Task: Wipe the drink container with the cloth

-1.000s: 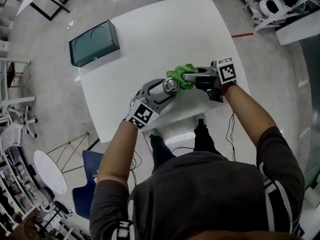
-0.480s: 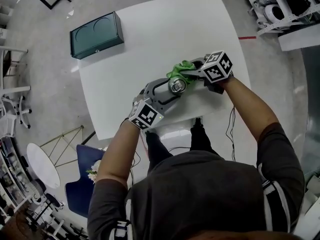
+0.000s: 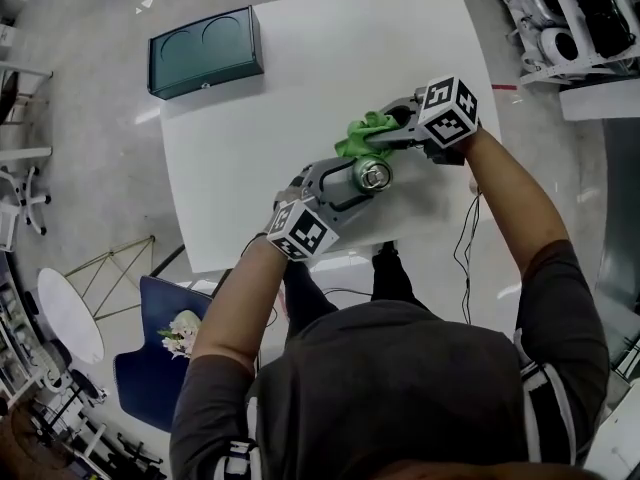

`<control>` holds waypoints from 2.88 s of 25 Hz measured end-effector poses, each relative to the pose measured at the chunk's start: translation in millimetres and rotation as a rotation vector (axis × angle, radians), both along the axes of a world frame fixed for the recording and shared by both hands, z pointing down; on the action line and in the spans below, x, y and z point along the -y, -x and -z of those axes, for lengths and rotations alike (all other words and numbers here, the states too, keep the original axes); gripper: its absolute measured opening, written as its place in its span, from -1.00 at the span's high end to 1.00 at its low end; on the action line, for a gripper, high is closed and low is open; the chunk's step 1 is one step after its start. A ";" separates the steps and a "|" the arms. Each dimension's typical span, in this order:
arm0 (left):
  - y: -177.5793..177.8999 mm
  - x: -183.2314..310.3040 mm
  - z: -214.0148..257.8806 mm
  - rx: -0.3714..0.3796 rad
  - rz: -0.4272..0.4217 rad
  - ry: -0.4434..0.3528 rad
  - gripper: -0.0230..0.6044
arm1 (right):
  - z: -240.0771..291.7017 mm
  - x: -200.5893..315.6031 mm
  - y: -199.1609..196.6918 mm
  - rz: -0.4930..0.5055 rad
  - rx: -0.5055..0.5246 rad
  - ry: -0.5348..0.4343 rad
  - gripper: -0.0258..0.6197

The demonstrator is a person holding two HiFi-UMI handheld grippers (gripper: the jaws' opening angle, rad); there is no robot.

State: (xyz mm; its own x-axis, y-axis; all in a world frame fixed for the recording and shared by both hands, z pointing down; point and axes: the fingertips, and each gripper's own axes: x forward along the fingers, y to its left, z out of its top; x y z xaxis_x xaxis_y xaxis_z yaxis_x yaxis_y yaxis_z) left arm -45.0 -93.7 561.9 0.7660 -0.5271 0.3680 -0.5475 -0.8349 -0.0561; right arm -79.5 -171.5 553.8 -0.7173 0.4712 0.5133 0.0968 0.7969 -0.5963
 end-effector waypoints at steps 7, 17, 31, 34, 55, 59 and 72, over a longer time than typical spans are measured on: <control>1.3 0.8 -1.1 -0.003 -0.004 0.002 -0.03 | -16.5 -18.8 14.4 0.101 -0.045 0.127 0.68; 3.8 0.3 -3.7 -0.016 0.001 0.025 -0.03 | -26.9 -1.5 1.5 -0.059 -0.042 -0.130 0.67; 1.2 1.6 -1.7 0.005 0.013 0.049 -0.03 | 20.3 -71.0 -73.7 -0.272 0.151 -0.160 0.67; 0.8 1.7 -2.0 0.009 0.017 0.055 -0.03 | 4.2 -76.3 -76.2 -0.274 0.109 -0.167 0.67; -1.5 -0.9 -2.1 0.009 0.019 0.090 -0.03 | -37.8 -113.4 -61.8 -0.215 -0.016 -0.275 0.68; -0.5 -1.2 -2.6 0.016 0.026 0.093 -0.02 | -42.0 -111.5 -61.5 -0.231 -0.006 -0.270 0.68; 7.1 -6.4 -3.8 0.050 0.111 0.123 0.08 | 67.6 -46.3 -73.4 -0.524 0.234 -0.256 0.67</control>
State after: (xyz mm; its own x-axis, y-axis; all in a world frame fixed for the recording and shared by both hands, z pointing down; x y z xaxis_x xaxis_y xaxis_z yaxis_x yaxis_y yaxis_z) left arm -52.1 -87.3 565.7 0.6845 -0.5562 0.4713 -0.6358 -0.7717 0.0129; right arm -6.1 -125.3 486.2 -0.9267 -0.0907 0.3648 -0.2407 0.8886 -0.3905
